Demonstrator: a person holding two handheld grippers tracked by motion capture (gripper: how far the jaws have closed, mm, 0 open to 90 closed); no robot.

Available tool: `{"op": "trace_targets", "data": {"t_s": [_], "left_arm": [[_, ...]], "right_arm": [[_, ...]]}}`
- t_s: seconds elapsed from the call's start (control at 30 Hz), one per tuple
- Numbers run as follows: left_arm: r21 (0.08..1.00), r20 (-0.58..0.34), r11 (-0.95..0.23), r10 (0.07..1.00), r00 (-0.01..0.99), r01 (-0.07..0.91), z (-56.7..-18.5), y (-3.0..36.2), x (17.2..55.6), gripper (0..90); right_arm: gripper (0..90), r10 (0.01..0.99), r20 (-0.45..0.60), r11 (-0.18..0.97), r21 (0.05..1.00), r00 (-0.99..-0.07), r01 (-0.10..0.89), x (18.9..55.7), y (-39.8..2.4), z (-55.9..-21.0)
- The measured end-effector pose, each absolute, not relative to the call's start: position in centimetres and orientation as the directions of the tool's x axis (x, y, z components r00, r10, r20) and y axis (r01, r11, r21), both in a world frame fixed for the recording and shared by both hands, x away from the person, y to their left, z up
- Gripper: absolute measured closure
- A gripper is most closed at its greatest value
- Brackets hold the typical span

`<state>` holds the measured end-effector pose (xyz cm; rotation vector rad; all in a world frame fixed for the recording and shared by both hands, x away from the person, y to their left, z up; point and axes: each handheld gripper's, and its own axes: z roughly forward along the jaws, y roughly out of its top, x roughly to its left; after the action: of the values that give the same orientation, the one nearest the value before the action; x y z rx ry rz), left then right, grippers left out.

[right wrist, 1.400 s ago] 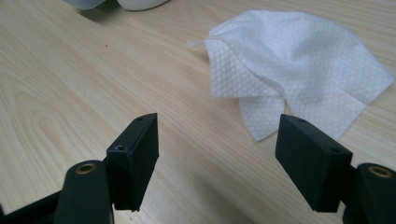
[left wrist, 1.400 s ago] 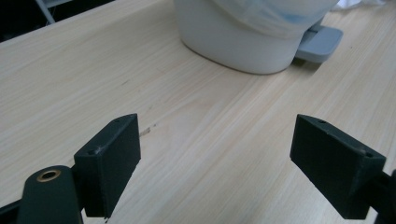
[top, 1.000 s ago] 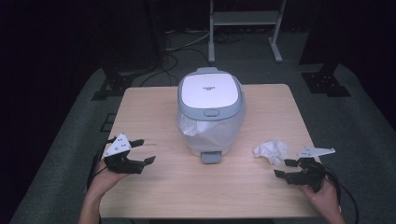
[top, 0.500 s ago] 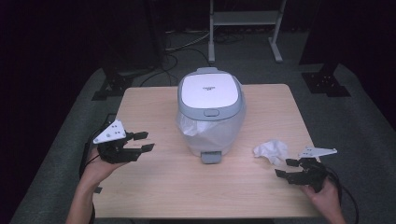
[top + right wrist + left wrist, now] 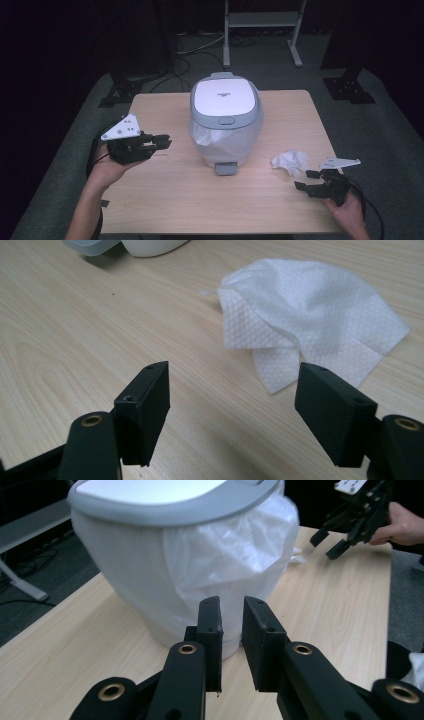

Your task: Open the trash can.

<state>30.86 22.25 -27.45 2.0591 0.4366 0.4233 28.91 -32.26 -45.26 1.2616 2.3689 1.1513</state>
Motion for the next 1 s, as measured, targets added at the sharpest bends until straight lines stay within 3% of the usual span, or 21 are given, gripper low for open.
{"op": "trace_targets", "data": {"t_s": [0.3,1.0], "left_arm": [[0.87,0.134,-0.483,0.432,0.892,0.103,-24.8,20.5,31.6,84.1],[0.853,0.141,-0.518,0.354,0.925,0.067,-22.4,14.4,34.3,85.7]], "right_arm": [[29.1,0.778,0.161,0.323,0.726,-0.607,0.607,29.0,-32.3,-45.3],[29.1,0.781,0.161,0.318,0.729,-0.604,0.606,28.9,-32.4,-45.1]]}}
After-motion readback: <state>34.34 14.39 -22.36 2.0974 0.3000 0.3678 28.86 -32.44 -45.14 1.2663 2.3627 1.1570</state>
